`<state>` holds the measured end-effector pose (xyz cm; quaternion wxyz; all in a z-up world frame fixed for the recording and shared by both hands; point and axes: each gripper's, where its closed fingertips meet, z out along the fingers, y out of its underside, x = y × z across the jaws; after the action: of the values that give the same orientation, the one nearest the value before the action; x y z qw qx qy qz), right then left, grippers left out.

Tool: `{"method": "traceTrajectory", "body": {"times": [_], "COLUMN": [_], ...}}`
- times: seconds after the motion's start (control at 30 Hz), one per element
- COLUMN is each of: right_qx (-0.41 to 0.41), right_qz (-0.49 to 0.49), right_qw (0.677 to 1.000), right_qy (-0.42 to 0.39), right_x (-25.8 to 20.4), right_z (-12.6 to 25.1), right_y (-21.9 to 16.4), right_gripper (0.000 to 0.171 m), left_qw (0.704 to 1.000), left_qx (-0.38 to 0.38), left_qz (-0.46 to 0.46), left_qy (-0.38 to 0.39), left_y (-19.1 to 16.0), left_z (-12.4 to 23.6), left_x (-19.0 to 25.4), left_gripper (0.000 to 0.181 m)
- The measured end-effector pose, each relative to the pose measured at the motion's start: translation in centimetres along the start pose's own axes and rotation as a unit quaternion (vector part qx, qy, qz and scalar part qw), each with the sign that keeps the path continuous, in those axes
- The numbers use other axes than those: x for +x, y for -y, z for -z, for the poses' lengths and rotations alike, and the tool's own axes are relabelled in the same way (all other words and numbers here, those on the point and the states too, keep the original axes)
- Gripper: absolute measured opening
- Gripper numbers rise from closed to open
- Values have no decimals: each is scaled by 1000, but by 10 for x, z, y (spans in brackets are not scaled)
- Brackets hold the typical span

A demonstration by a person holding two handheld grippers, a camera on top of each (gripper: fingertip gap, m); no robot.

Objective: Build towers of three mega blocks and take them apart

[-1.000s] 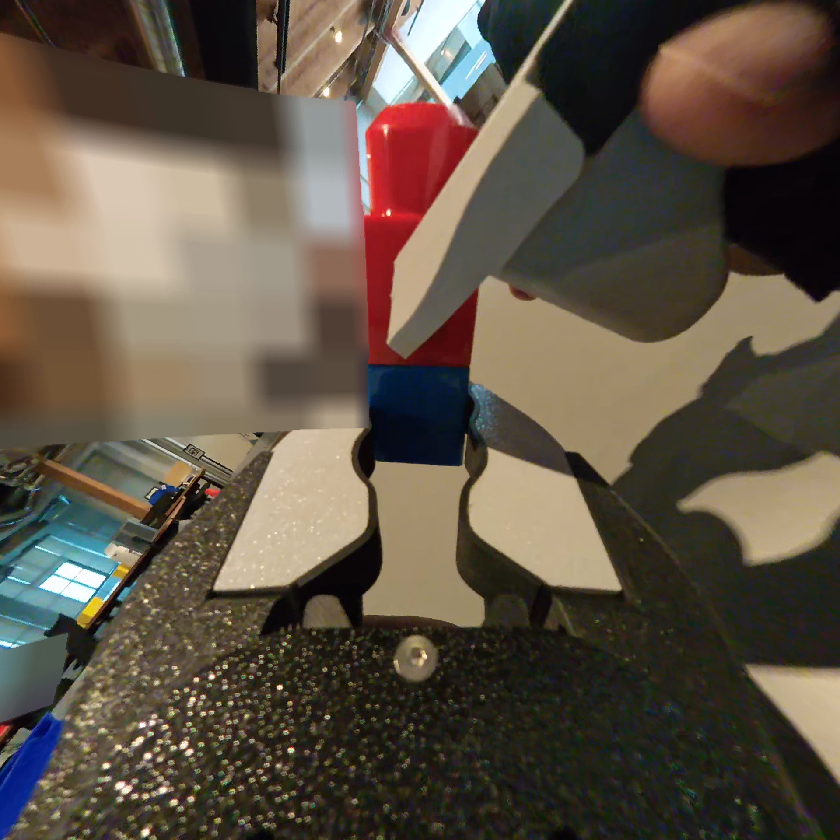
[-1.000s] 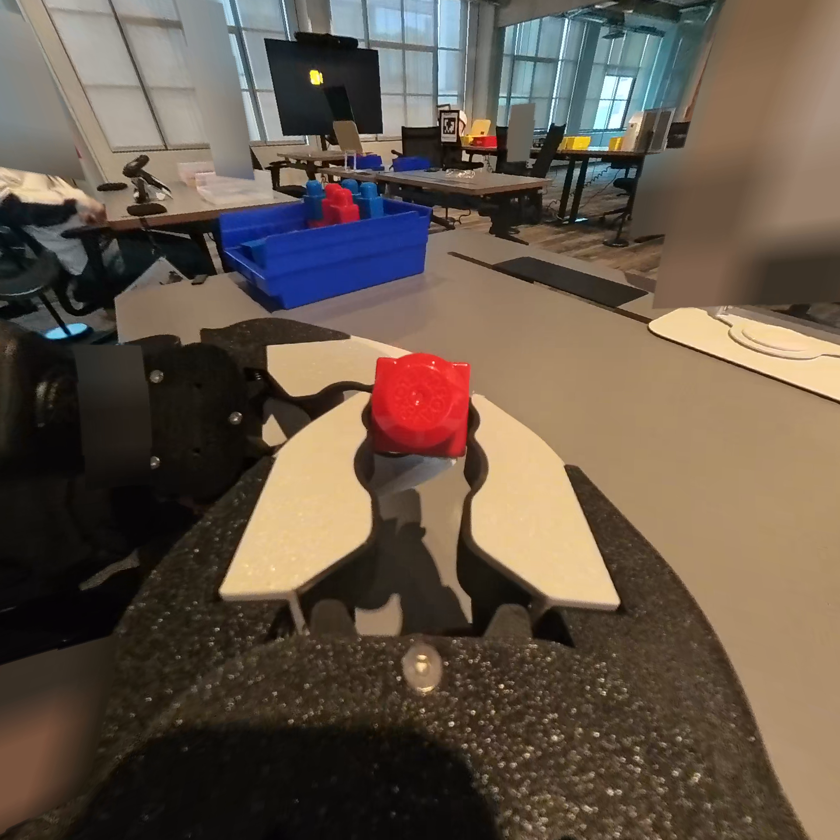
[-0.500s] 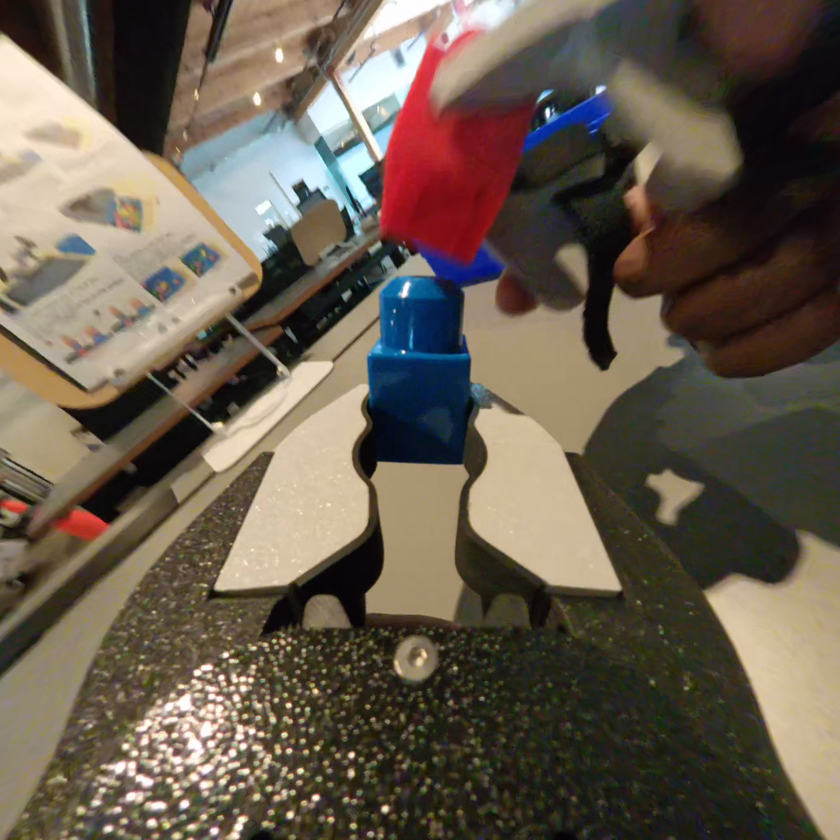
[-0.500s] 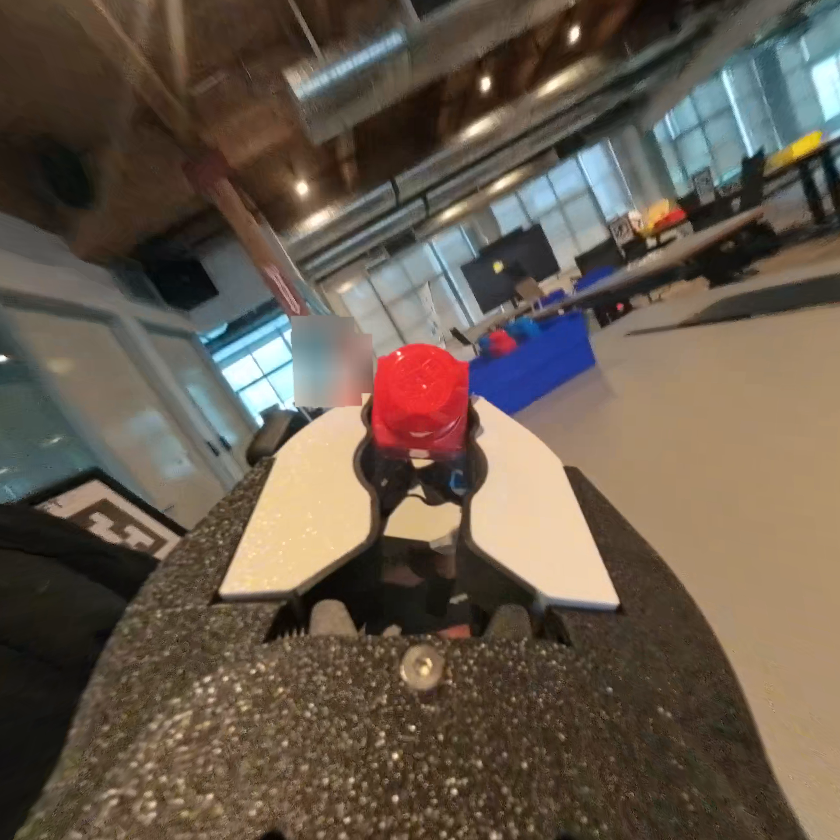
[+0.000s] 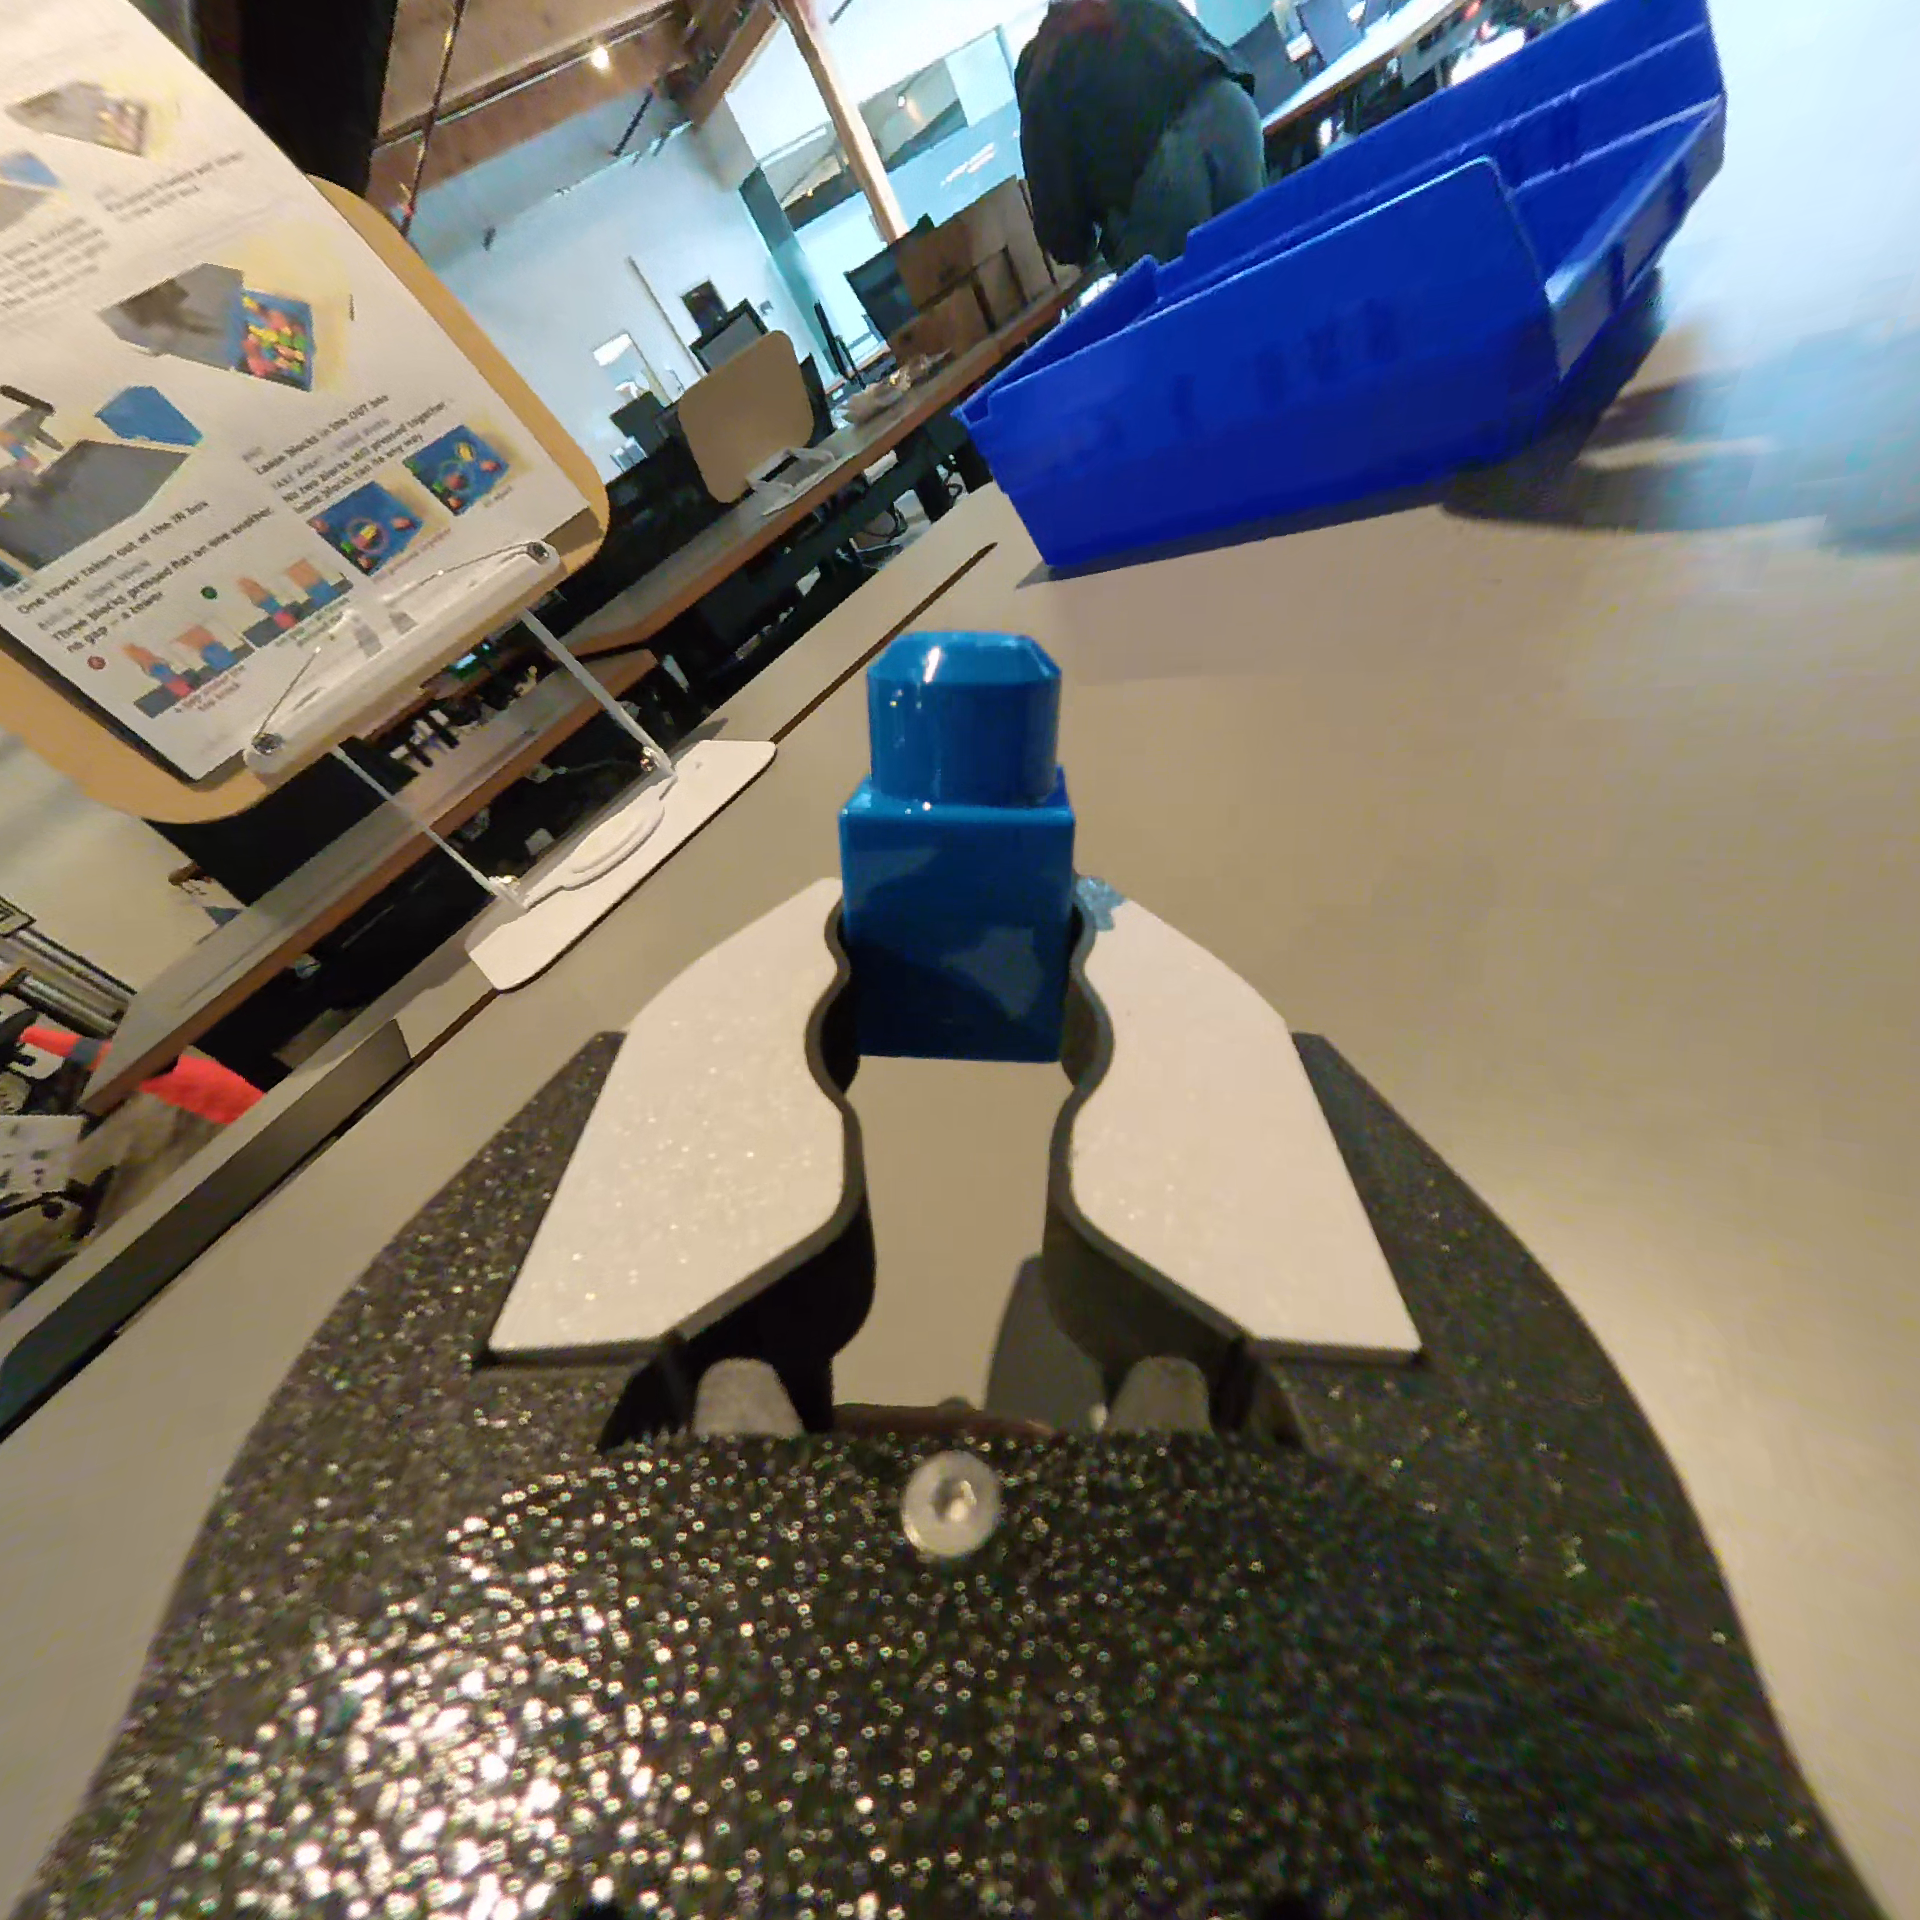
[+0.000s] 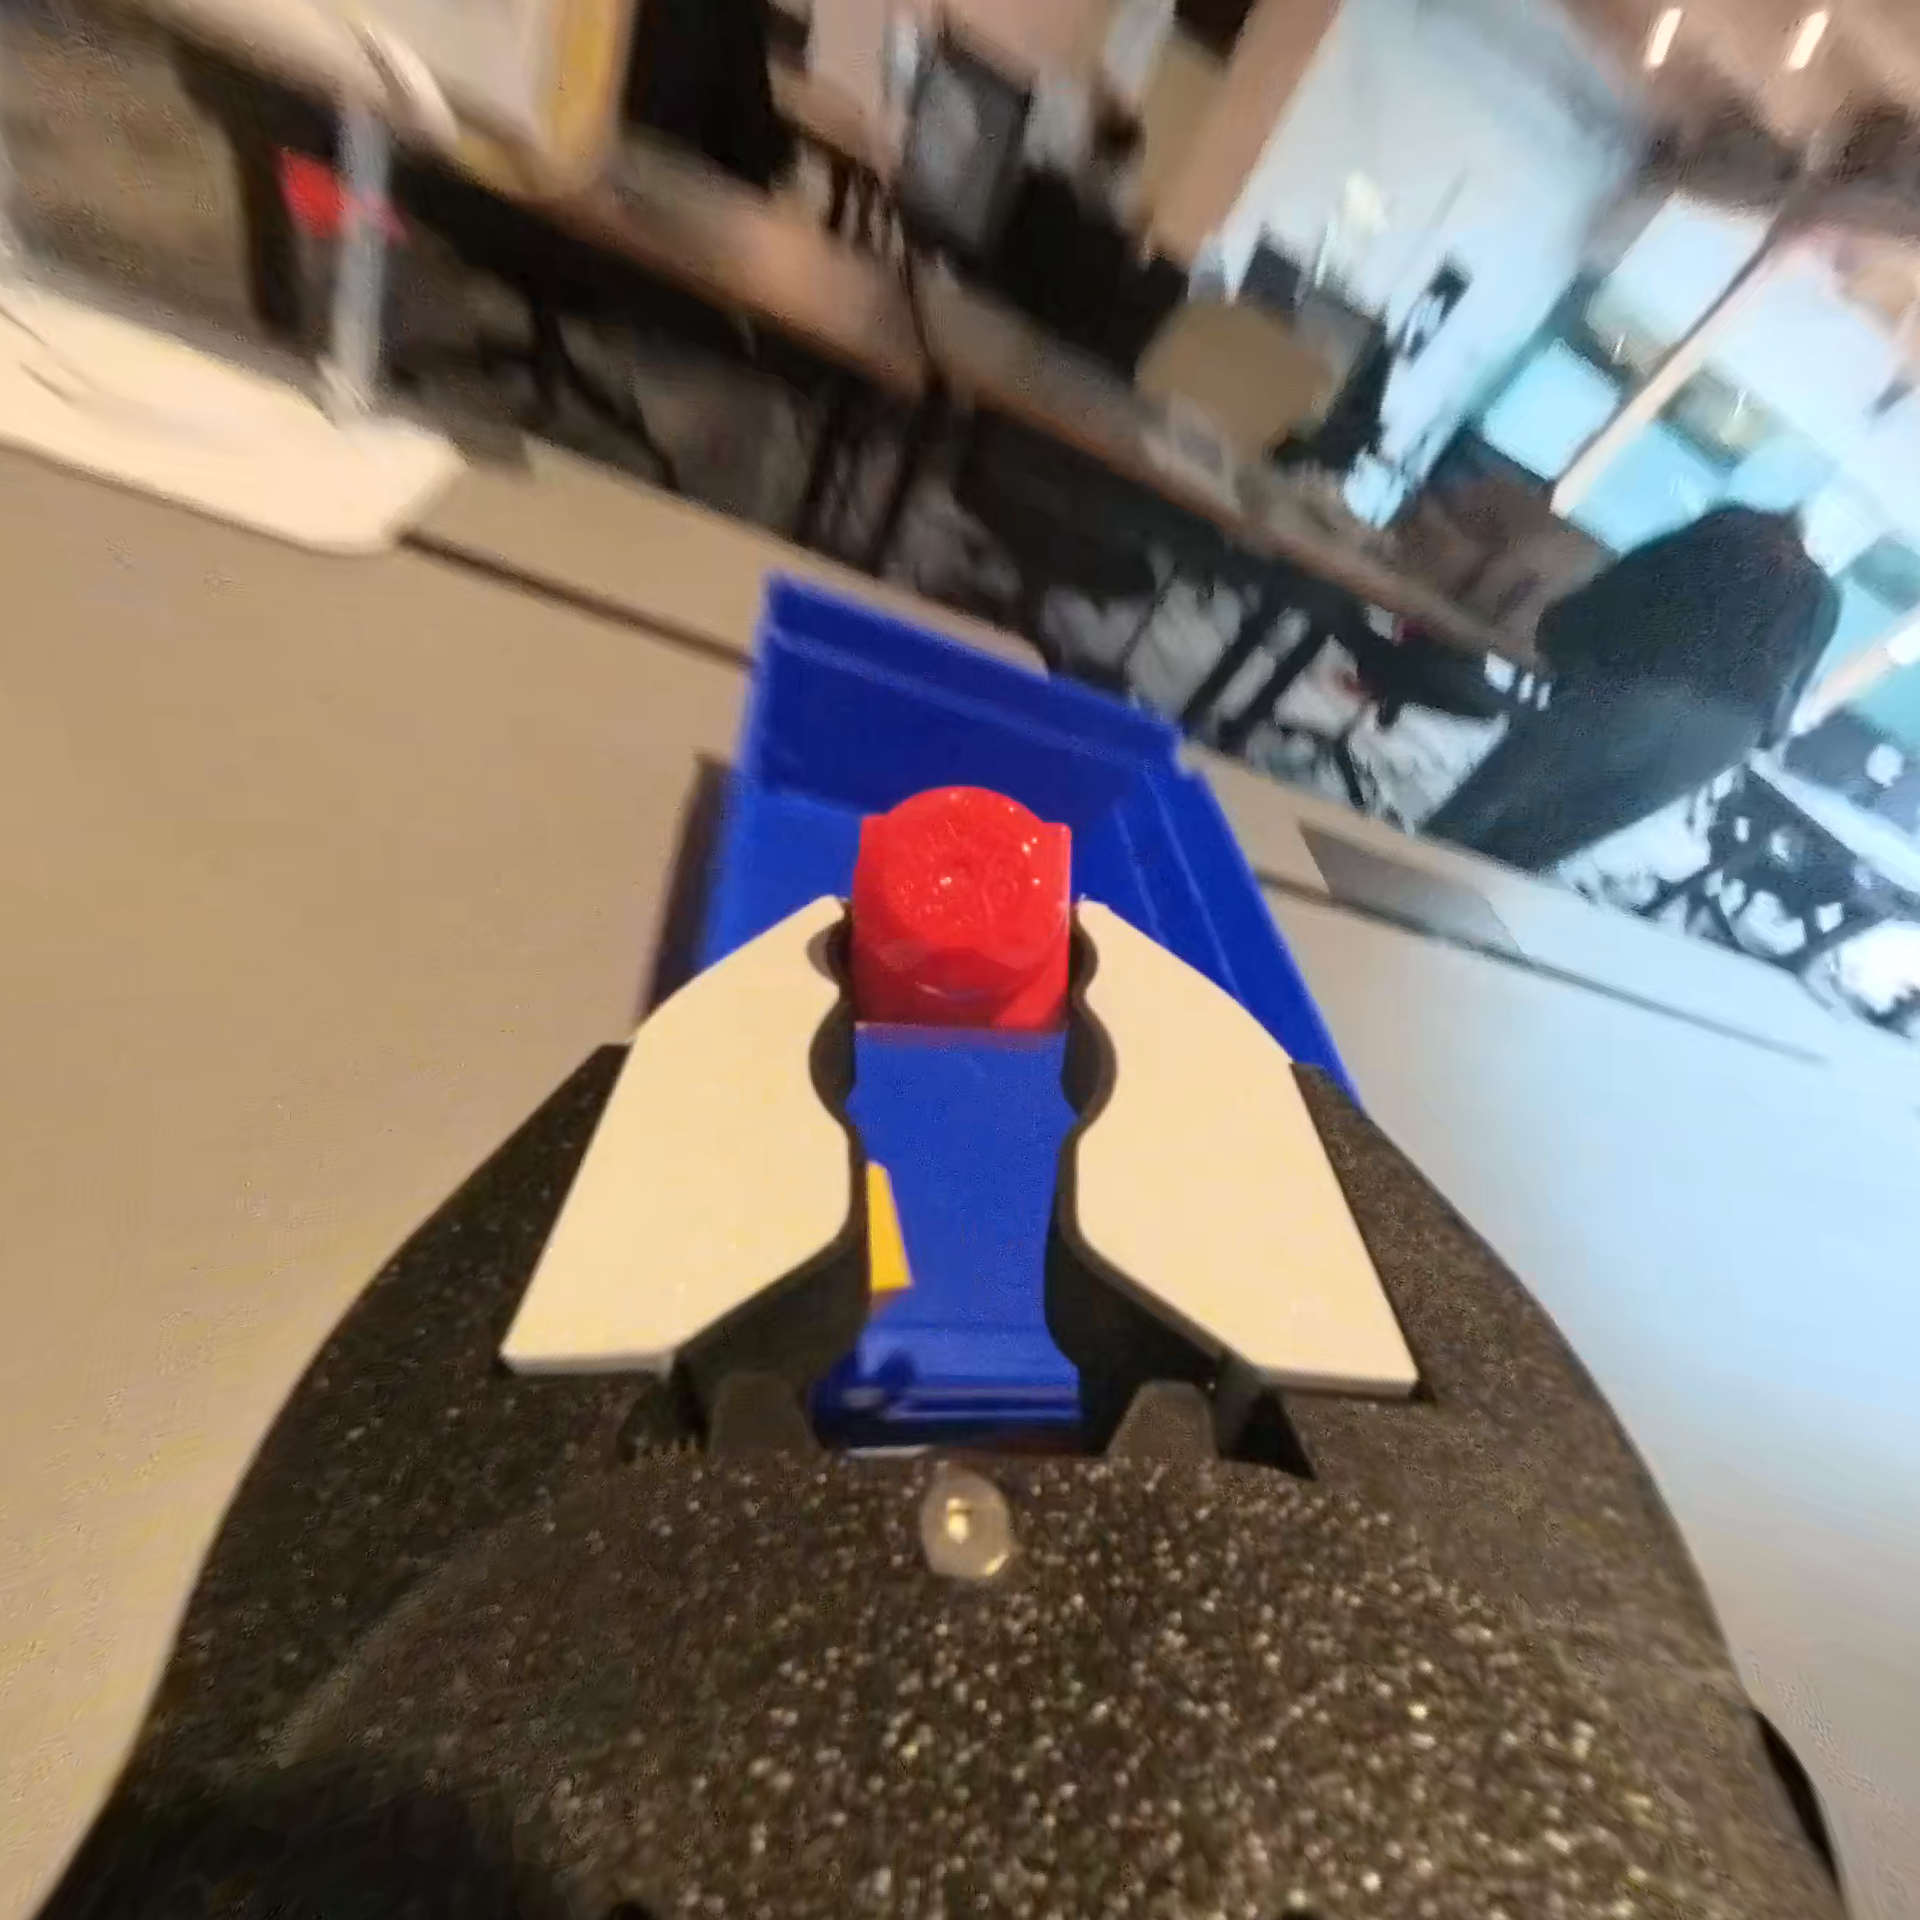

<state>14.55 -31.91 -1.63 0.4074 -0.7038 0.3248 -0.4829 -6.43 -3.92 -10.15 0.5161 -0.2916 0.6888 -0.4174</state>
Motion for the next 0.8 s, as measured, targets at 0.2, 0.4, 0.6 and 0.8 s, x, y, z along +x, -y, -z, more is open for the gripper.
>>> {"method": "traceTrajectory", "body": {"times": [0.2, 0.4, 0.6, 0.8], "right_qx": [-149, -56, 117, 176], "right_qz": [-31, -85, -90, -10], "right_qw": [987, 994, 987, 924], "right_qy": [47, 27, 62, 340], "right_x": [26, 32, 0, -141], "right_z": [-72, -57, 14, 111], "right_y": [-79, -60, -11, 70], "right_gripper": [37, 54, 53, 54], "left_qw": [1000, 1000, 1000, 999], "left_qx": [2, -3, 4, 34], "left_qz": [17, 8, 5, -30], "left_qy": [9, 3, 5, 23], "left_y": [-1, -1, 1, 14], "left_z": [1, -1, 1, 5], "left_x": [-6, -2, -2, -2], "left_gripper": [35, 35, 35, 35]}}
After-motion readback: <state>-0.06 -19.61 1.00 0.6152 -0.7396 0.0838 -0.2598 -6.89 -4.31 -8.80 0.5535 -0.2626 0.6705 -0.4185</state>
